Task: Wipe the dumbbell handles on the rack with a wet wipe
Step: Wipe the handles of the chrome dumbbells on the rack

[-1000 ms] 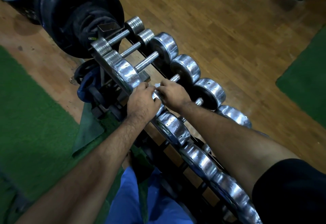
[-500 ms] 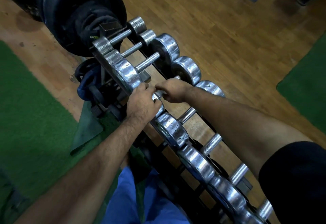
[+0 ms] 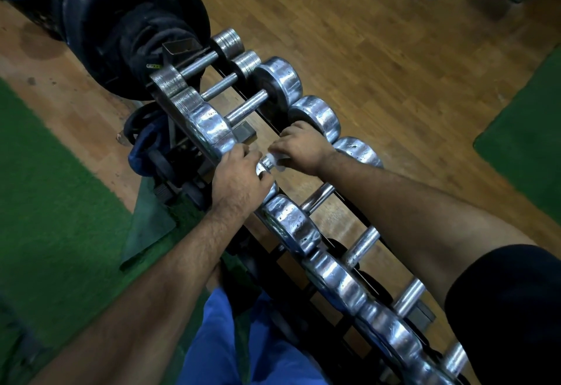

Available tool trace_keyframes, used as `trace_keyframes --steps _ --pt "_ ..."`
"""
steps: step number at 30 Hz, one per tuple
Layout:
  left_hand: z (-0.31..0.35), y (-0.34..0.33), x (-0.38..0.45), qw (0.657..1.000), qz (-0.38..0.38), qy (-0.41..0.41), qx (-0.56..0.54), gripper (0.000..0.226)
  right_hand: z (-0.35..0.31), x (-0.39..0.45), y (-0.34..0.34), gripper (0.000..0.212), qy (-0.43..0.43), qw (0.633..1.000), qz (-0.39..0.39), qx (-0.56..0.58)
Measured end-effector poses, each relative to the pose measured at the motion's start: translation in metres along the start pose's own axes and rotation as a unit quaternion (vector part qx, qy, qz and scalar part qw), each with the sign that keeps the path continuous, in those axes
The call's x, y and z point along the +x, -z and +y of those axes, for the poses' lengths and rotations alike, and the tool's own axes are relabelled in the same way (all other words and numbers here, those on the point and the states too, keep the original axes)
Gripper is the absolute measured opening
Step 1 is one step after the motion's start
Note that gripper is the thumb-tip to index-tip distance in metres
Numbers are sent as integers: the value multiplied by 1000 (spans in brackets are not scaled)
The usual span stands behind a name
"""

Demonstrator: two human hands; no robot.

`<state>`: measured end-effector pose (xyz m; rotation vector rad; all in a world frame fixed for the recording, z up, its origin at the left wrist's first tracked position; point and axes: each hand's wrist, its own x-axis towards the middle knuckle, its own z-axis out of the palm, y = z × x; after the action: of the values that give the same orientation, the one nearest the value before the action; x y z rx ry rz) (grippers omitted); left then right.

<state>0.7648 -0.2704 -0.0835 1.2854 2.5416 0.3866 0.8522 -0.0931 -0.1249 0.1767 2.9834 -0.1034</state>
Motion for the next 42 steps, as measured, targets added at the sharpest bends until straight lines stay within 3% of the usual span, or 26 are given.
trace_keyframes --steps 3,10,15,20,24,29,34,37,42 --pt "1 1 0 1000 1 0 10 49 2 2 1 17 -57 998 -5 -25" --pt "1 2 5 1000 -3 -5 30 46 -15 11 -8 13 2 1000 15 -15" --pt "2 2 4 1000 -3 -5 26 45 -7 6 -7 15 -87 993 19 -73" --pt "5 4 4 1000 -4 -3 28 45 -13 -5 -16 13 -73 992 36 -100" --pt "6 4 1 999 2 -9 34 41 -6 -4 -11 16 -126 985 14 -113" --pt "8 3 0 999 5 -9 43 41 -29 1 -18 23 -39 993 -3 -113" --pt "4 1 -1 998 15 -20 53 41 -9 0 -10 20 -118 985 2 -126" --pt "4 2 -1 998 12 -20 58 42 -31 7 -10 17 -80 988 -19 -127" --pt "1 7 -4 997 5 -37 62 46 -25 -9 -10 17 -48 997 49 -36"
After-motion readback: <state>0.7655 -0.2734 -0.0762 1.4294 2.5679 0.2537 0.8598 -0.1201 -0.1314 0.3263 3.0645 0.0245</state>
